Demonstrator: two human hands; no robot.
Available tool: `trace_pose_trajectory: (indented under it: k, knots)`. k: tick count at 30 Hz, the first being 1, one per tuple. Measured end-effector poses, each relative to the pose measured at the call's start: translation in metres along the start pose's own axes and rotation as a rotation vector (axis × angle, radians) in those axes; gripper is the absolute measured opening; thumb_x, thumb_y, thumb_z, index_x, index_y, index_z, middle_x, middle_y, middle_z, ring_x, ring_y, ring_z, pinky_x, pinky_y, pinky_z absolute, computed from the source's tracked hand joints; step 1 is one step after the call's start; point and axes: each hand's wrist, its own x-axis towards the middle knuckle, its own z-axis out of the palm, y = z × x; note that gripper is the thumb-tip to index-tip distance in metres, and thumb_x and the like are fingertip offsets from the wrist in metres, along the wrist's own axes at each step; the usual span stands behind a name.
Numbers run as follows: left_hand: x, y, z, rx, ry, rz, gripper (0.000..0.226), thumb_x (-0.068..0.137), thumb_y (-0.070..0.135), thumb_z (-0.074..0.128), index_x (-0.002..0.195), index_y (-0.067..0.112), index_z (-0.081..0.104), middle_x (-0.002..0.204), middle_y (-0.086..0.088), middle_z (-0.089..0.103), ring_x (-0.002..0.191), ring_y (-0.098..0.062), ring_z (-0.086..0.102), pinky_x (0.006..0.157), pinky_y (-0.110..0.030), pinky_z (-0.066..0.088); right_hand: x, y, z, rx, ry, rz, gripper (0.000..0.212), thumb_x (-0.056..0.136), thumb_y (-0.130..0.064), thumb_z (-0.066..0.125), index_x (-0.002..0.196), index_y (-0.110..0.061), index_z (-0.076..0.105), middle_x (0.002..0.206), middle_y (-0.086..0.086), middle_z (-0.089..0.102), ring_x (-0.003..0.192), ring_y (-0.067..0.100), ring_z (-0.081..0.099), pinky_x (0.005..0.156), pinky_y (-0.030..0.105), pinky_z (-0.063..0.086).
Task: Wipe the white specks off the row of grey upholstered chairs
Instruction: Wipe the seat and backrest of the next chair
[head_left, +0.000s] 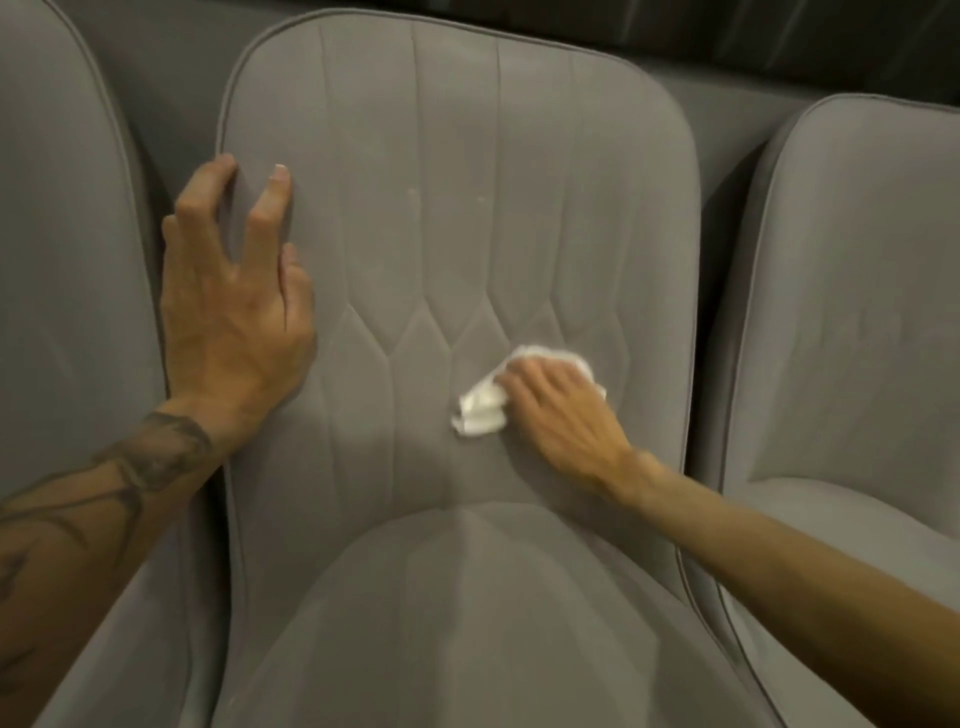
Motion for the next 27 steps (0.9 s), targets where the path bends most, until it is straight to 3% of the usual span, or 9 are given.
trace_pose_trajectory:
  k: [5, 8, 12, 18, 20, 23, 25, 27]
  knots:
    - [0.000, 0.000, 0.001, -0.004, 0.015, 0.013, 0.050, 0.105, 0.016, 0.048, 0.154, 0.015, 0.041, 0.152, -0.031, 0.040, 0.138, -0.038, 0.039, 0.118, -0.046, 0.036, 0.047, 0.015, -0.002, 0.021, 0.272, 0.355, 0.025, 0.097, -0.014, 0.054, 0.122, -0.014, 0.055, 0.122, 0.005, 0.048, 0.110, 0.028, 0.047, 0.098, 0.038, 0.034]
    - [0.000, 0.001, 0.000, 0.005, 0.014, 0.006, 0.049, 0.105, 0.016, 0.048, 0.154, 0.014, 0.042, 0.153, -0.030, 0.040, 0.137, -0.039, 0.040, 0.118, -0.042, 0.033, -0.005, -0.021, 0.025, 0.043, 0.109, 0.180, 0.032, 0.093, -0.012, 0.058, 0.125, -0.007, 0.060, 0.119, 0.013, 0.057, 0.106, 0.036, 0.056, 0.094, 0.045, 0.041]
    - [0.000, 0.003, -0.002, 0.011, 0.015, 0.014, 0.049, 0.105, 0.014, 0.049, 0.154, 0.012, 0.044, 0.152, -0.031, 0.041, 0.136, -0.039, 0.041, 0.119, -0.042, 0.032, -0.053, -0.038, 0.035, -0.002, -0.149, -0.128, 0.034, 0.093, -0.017, 0.060, 0.126, -0.007, 0.062, 0.121, 0.012, 0.062, 0.104, 0.032, 0.061, 0.095, 0.039, 0.044]
    - [0.001, 0.003, -0.002, 0.013, 0.021, 0.028, 0.049, 0.104, 0.013, 0.049, 0.153, 0.011, 0.044, 0.151, -0.032, 0.041, 0.137, -0.036, 0.039, 0.118, -0.047, 0.035, -0.022, -0.027, 0.035, 0.040, 0.024, 0.146, 0.037, 0.090, -0.013, 0.062, 0.126, -0.006, 0.058, 0.123, 0.012, 0.058, 0.104, 0.033, 0.056, 0.093, 0.040, 0.041]
    - [0.000, 0.003, -0.002, 0.013, 0.026, 0.024, 0.049, 0.104, 0.013, 0.049, 0.153, 0.010, 0.045, 0.151, -0.032, 0.041, 0.136, -0.036, 0.040, 0.117, -0.047, 0.036, -0.039, -0.042, 0.042, 0.075, -0.053, 0.015, 0.033, 0.090, -0.015, 0.063, 0.122, -0.008, 0.062, 0.120, 0.011, 0.062, 0.105, 0.033, 0.059, 0.094, 0.041, 0.046]
    - [0.000, 0.004, -0.002, 0.013, 0.025, 0.020, 0.049, 0.104, 0.013, 0.049, 0.153, 0.011, 0.045, 0.152, -0.031, 0.041, 0.136, -0.037, 0.040, 0.117, -0.046, 0.036, -0.054, -0.043, 0.038, 0.050, -0.219, -0.281, 0.025, 0.100, -0.017, 0.050, 0.120, -0.012, 0.064, 0.117, 0.006, 0.065, 0.104, 0.028, 0.064, 0.093, 0.036, 0.050]
    - [0.001, 0.004, -0.002, 0.011, 0.025, 0.022, 0.049, 0.104, 0.013, 0.048, 0.153, 0.011, 0.045, 0.151, -0.031, 0.041, 0.136, -0.038, 0.041, 0.117, -0.045, 0.035, -0.037, -0.029, 0.027, 0.058, -0.148, -0.244, 0.028, 0.097, -0.017, 0.052, 0.120, -0.009, 0.066, 0.117, 0.009, 0.066, 0.104, 0.030, 0.065, 0.092, 0.038, 0.051]
    - [0.000, 0.004, -0.002, 0.018, 0.026, 0.019, 0.049, 0.104, 0.014, 0.048, 0.153, 0.011, 0.044, 0.151, -0.032, 0.041, 0.136, -0.039, 0.041, 0.117, -0.045, 0.035, -0.003, -0.009, 0.010, 0.091, -0.001, -0.072, 0.030, 0.092, -0.013, 0.064, 0.120, -0.002, 0.066, 0.115, 0.016, 0.066, 0.102, 0.036, 0.064, 0.092, 0.043, 0.047]
